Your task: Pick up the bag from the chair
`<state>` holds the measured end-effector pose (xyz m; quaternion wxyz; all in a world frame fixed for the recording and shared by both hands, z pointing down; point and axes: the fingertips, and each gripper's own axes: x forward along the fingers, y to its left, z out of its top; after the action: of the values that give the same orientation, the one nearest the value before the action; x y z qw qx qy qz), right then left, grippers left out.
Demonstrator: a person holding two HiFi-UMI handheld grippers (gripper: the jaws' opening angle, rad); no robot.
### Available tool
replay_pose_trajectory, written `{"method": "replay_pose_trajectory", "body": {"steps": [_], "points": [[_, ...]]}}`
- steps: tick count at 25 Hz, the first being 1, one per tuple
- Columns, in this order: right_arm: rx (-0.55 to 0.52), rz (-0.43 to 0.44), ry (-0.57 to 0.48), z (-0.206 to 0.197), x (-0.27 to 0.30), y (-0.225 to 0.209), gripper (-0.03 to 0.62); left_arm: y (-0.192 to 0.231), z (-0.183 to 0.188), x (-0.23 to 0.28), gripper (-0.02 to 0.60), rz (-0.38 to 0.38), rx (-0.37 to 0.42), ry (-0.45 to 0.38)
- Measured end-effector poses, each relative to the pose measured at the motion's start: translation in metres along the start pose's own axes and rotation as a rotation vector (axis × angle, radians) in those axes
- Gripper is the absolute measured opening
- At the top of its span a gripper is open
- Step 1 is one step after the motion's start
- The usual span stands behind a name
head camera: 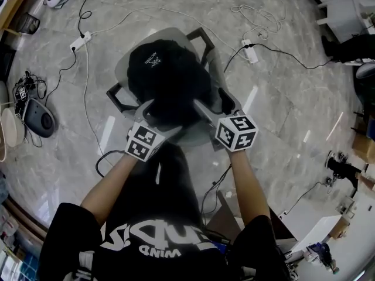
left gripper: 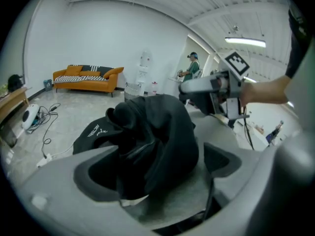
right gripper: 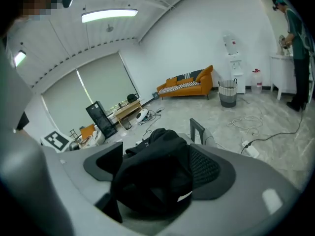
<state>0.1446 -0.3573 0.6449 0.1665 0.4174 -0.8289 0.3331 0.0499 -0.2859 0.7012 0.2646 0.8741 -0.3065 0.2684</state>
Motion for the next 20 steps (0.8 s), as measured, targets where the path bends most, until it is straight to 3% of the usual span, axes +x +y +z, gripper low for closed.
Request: {"method": "replay_pose_trajectory", "body": {"steps": [11,17,20], "points": [[0.049,0.024,0.136,-0.02,0.059,-0.01,0.411,0.013,-0.016,0.027,0.518,-0.028,0.005,0.038],[0.045,0.093,0.178,-0.026,0.078,0.0,0.346,0.022,-0.026,0.027,0.403,-0.048,-0.024,0.07],[0.01,0.09,0.183,-0.027,0.081,0.001,0.316,0.027,-0.028,0.026,0.315,-0.057,-0.041,0.071]]}}
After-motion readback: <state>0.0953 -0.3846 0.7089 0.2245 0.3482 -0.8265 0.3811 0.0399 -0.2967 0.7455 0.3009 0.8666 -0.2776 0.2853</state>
